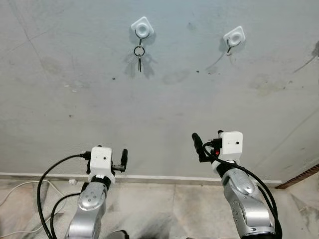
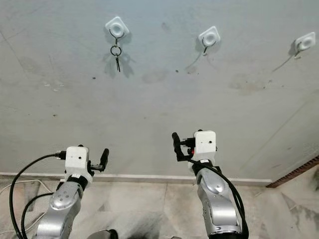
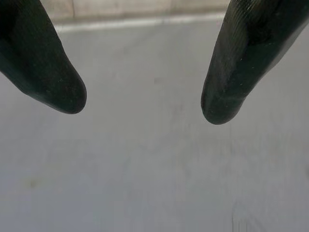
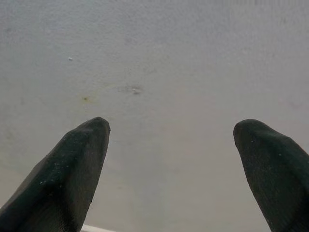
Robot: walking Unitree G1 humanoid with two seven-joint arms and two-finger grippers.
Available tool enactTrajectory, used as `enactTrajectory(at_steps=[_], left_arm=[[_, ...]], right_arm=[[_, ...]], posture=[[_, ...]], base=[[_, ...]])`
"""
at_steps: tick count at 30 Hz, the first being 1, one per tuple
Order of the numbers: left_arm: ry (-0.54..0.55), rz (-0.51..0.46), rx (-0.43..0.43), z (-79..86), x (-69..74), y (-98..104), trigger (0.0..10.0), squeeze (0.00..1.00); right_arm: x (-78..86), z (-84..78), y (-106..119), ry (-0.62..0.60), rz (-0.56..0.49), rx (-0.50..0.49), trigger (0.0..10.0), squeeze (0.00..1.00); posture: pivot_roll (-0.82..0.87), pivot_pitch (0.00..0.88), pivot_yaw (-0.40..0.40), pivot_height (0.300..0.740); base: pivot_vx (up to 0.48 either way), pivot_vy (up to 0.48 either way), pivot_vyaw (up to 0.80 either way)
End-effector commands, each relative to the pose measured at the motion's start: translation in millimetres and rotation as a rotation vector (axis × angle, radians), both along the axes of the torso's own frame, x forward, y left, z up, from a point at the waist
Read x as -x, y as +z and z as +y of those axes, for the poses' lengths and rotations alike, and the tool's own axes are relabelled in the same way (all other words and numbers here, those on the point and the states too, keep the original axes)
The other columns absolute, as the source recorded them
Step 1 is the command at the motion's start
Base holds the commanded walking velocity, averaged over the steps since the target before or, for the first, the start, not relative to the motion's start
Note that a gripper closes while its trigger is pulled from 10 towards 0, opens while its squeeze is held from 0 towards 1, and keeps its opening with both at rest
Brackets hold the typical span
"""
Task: Hang keys on a hook
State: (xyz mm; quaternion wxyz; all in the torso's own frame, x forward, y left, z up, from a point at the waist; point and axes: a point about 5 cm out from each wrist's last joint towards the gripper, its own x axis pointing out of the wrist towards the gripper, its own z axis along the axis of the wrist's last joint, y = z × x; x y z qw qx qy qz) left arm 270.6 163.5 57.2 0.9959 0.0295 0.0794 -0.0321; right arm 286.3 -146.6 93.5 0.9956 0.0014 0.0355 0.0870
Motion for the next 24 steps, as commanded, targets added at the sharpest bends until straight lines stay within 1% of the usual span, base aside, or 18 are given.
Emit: enactTrajectory(at_steps=[1,2,4,5,6,7,9,13,15,20,22,24], left_arm=[[0.014,0.019,0.025,2.2,2.0,-3.8,10.0,0.0],[0.024,0.024,0.026,2.9,2.2,-4.5,10.0,0.0],[0.026,0.027,0.04,2.9,3.6,-5.3,10.0,0.0],[0.021,0.036,0.068,0.3,8.9,-9.0,10.0,0.0],[0.014,0.044,0.074,-2.3,11.6,-11.3,10.0,0.0],[-0.026,0.045,0.082,-10.5,16.1,-13.4,10.0,0.0],[-0.045,0.04,0.083,-13.0,16.3,-13.0,10.0,0.0],[-0.041,0.033,0.088,-9.8,11.3,-11.3,10.0,0.0],[-0.041,0.056,0.085,-10.3,9.7,-13.9,10.0,0.0],[-0.042,0.051,0.093,-12.5,7.7,-11.7,10.0,0.0],[-0.044,0.047,0.103,-14.0,5.9,-10.0,10.0,0.0],[-0.042,0.056,0.082,-15.4,4.4,-10.7,10.0,0.0]], right_arm=[[0.6,-2.8,1.3,0.003,0.0,0.036,10.0,0.0],[0.3,-3.5,0.9,0.001,0.001,0.051,10.0,0.0],[-0.2,-4.6,0.7,-0.008,-0.001,0.05,10.0,0.0],[-1.1,-6.6,0.1,-0.019,-0.014,0.063,10.0,0.0],[-1.2,-7.4,-0.8,-0.024,-0.016,0.055,10.0,0.0],[-1.2,-8.9,-3.9,-0.039,-0.003,0.026,10.0,0.0],[-0.8,-8.9,-5.6,-0.046,0.006,0.008,10.0,0.0],[1.0,-8.6,-9.8,-0.075,0.034,0.005,10.0,0.0],[1.3,-4.4,-12.4,-0.064,0.063,0.053,10.0,0.0],[-0.2,1.9,-9.0,-0.03,0.048,0.03,10.0,0.0],[-2.0,4.2,-8.3,-0.024,0.051,0.012,10.0,0.0],[-3.5,5.8,-5.7,-0.011,0.04,0.027,10.0,0.0]], posture=[[0.01,0.089,-0.06,0.74],[0.01,0.089,-0.055,0.74],[0.0,0.091,-0.044,0.74],[0.0,0.094,-0.03,0.74],[0.0,0.093,-0.025,0.74],[0.0,0.094,-0.018,0.74],[0.0,0.095,-0.011,0.74],[0.0,0.093,-0.011,0.74],[0.0,0.092,-0.01,0.74],[0.0,0.094,-0.01,0.74],[0.0,0.094,-0.01,0.74],[0.0,0.094,-0.016,0.74]], base=[[0.0,0.0,0.0],[0.0,0.0,0.0],[0.0,0.0,0.0],[0.0,0.0,0.0],[0.0,0.0,0.0],[0.0,0.0,0.0],[0.0,0.0,0.0],[0.0,0.0,0.0],[0.0,0.0,0.0],[0.0,0.0,0.0],[0.0,0.0,-0.76],[0.0,0.0,-0.78]])
